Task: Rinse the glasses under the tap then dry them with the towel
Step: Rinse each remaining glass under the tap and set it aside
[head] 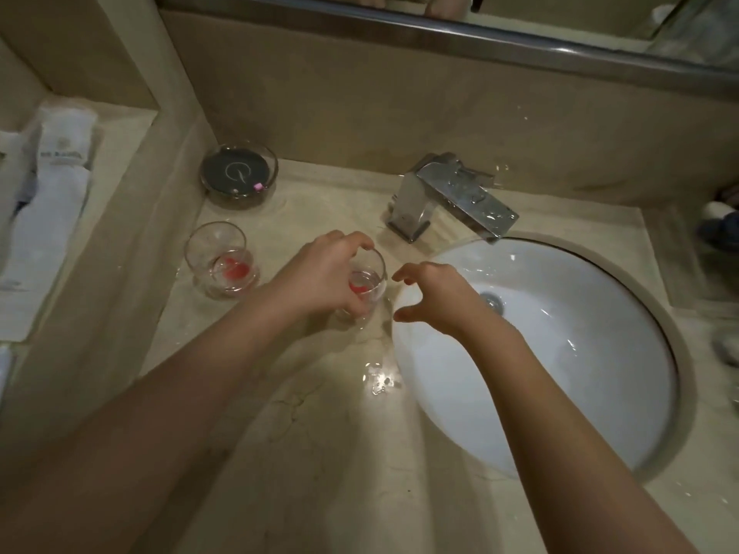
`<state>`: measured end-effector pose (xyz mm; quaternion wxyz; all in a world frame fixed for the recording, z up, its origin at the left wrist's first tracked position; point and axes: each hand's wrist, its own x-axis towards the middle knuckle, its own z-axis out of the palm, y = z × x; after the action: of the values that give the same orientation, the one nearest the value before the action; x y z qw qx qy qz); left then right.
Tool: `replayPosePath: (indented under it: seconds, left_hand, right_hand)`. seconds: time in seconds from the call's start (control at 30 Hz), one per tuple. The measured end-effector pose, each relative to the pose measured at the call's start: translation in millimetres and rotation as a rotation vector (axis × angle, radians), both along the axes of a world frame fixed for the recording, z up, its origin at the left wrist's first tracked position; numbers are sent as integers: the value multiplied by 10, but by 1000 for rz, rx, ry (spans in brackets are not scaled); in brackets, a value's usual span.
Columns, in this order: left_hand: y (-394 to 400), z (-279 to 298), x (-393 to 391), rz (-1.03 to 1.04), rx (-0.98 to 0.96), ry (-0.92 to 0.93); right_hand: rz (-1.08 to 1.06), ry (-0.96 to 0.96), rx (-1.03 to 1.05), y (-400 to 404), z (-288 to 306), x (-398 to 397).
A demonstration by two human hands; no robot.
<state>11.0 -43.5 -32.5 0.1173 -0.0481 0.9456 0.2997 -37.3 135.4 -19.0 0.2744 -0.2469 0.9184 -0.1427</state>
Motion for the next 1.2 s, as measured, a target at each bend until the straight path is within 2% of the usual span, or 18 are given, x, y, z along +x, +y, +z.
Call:
replayPosePath:
  seconds: [0.13, 0.33, 0.5, 0.57, 0.63, 0.73, 0.97, 1.2]
  left_hand:
    - [375, -15, -72, 54, 202, 26]
    - [824, -250, -133, 294, 574, -14]
    - [1137, -424, -233, 392, 719, 23]
    - [1213, -461, -302, 418, 787, 37]
    - [1258, -495, -365, 432, 839, 42]
    - [1269, -545, -433, 447, 900, 44]
    - [1260, -610, -489, 447, 1022, 43]
    - [1320, -683, -543, 475, 1106, 58]
  right_hand:
    - [-124, -43, 3, 468, -91, -53]
    - [-352, -106, -105, 1043, -299, -200]
    - [-348, 21, -146, 1221, -377, -645]
    - [-404, 77, -264, 1163, -368, -878]
    - [-511, 89, -491, 1026, -355, -1096]
    - [-627, 0, -816, 778, -322, -1336]
    - [-471, -3, -1069, 643, -355, -1399]
    - [-440, 98, -976, 616, -308, -1466]
